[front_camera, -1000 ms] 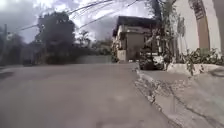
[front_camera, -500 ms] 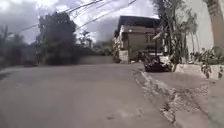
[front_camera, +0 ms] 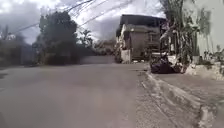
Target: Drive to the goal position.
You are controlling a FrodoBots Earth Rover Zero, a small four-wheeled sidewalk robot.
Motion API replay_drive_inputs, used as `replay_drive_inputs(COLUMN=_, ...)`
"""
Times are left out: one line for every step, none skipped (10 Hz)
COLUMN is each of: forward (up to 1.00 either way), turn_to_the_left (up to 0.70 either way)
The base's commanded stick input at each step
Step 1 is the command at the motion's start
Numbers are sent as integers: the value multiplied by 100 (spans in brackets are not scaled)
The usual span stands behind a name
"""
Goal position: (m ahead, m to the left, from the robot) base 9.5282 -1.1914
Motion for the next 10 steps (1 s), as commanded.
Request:
replay_drive_inputs(forward=100, turn_to_the_left=0)
replay_drive_inputs(forward=100, turn_to_the_left=0)
replay_drive_inputs(forward=100, turn_to_the_left=0)
replay_drive_inputs(forward=100, turn_to_the_left=0)
replay_drive_inputs(forward=100, turn_to_the_left=0)
replay_drive_inputs(forward=100, turn_to_the_left=0)
replay_drive_inputs(forward=100, turn_to_the_left=0)
replay_drive_inputs(forward=100, turn_to_the_left=0)
replay_drive_inputs(forward=100, turn_to_the_left=0)
replay_drive_inputs(forward=100, turn_to_the_left=0)
